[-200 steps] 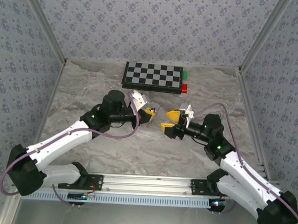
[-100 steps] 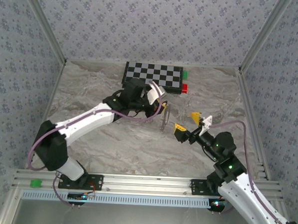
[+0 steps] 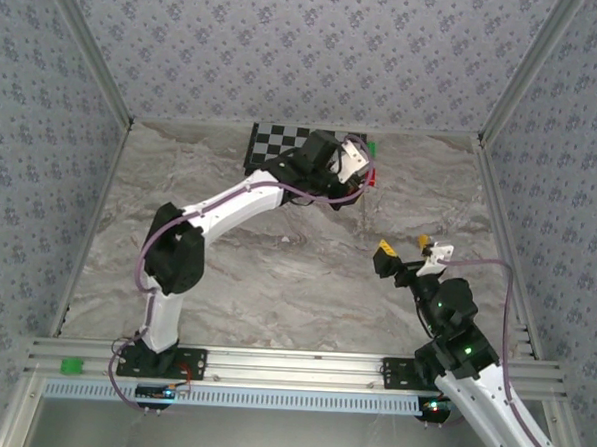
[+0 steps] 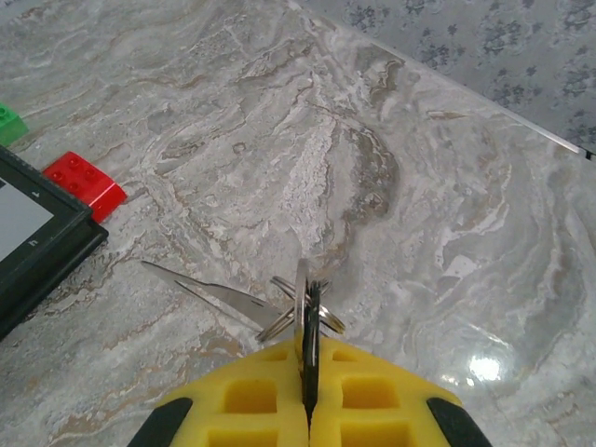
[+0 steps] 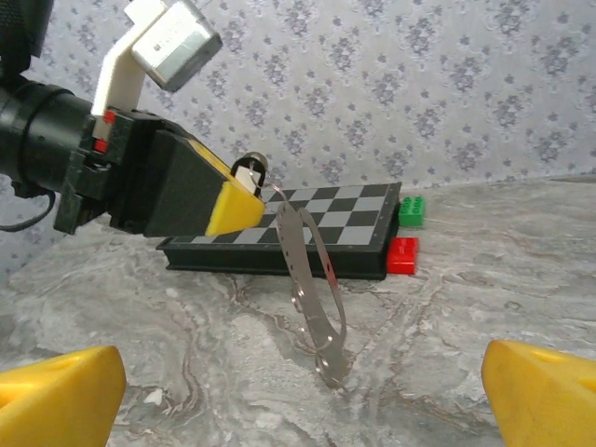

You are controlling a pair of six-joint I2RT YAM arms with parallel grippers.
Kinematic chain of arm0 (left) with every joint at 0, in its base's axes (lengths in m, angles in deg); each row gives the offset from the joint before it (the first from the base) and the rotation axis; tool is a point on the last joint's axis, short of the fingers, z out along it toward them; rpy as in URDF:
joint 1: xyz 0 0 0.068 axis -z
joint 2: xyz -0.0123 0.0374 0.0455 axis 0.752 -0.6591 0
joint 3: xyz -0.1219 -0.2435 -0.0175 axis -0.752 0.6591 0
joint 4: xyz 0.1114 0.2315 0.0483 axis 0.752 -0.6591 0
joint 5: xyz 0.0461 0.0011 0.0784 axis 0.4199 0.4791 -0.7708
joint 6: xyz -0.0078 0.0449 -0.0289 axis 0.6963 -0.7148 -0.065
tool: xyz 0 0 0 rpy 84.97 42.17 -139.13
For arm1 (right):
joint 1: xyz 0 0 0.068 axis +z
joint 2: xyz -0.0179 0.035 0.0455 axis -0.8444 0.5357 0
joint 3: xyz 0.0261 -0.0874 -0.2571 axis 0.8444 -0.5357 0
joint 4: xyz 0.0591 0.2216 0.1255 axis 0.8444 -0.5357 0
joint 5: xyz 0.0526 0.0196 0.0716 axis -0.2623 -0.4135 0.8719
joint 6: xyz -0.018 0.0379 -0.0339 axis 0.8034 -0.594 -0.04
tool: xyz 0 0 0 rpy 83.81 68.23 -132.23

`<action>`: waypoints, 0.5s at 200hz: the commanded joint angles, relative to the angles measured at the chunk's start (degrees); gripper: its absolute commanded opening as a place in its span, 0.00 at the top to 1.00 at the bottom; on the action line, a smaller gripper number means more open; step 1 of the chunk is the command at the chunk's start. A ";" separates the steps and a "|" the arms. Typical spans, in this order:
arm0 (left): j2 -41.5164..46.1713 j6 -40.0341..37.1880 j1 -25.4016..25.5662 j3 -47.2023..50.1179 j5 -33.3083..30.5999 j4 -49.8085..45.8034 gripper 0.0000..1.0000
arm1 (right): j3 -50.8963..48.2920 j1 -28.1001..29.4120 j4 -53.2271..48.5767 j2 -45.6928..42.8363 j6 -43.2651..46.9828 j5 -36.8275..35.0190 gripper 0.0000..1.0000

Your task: Put the keys on the keyring

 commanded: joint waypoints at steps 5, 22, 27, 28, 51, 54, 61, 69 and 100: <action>-3.25 4.61 2.33 -4.90 -3.05 -1.24 1.00 | 0.52 -0.42 -2.21 -1.70 -1.58 -3.99 0.00; -5.23 7.87 2.65 -5.98 -4.27 0.16 1.00 | 0.23 -0.42 -3.03 -2.75 -1.85 -4.51 0.01; -5.72 8.59 2.65 -6.52 -4.58 0.17 1.00 | 0.14 -0.51 -3.17 -3.10 -1.91 -4.70 0.00; -5.78 8.69 2.65 -6.57 -4.61 0.17 1.00 | 0.14 -0.51 -3.20 -3.14 -1.88 -4.71 0.00; -7.18 10.29 2.63 -6.34 -4.45 0.64 1.00 | -0.20 -0.51 -3.23 -3.89 -1.85 -4.36 0.00; -7.23 10.30 2.59 -6.28 -4.28 0.69 1.00 | -0.17 -0.51 -3.22 -3.84 -1.85 -4.29 0.00; -7.32 10.36 2.58 -5.99 -3.92 0.65 1.00 | -0.28 -0.57 -3.09 -3.86 -1.86 -4.21 0.00; -7.25 10.32 2.64 -5.63 -3.70 0.62 1.00 | -0.38 -0.66 -2.98 -3.86 -1.82 -3.82 0.01; -6.25 9.33 2.64 -4.33 -3.31 -0.39 1.00 | -0.57 -0.60 -2.45 -3.88 -1.72 -3.44 0.01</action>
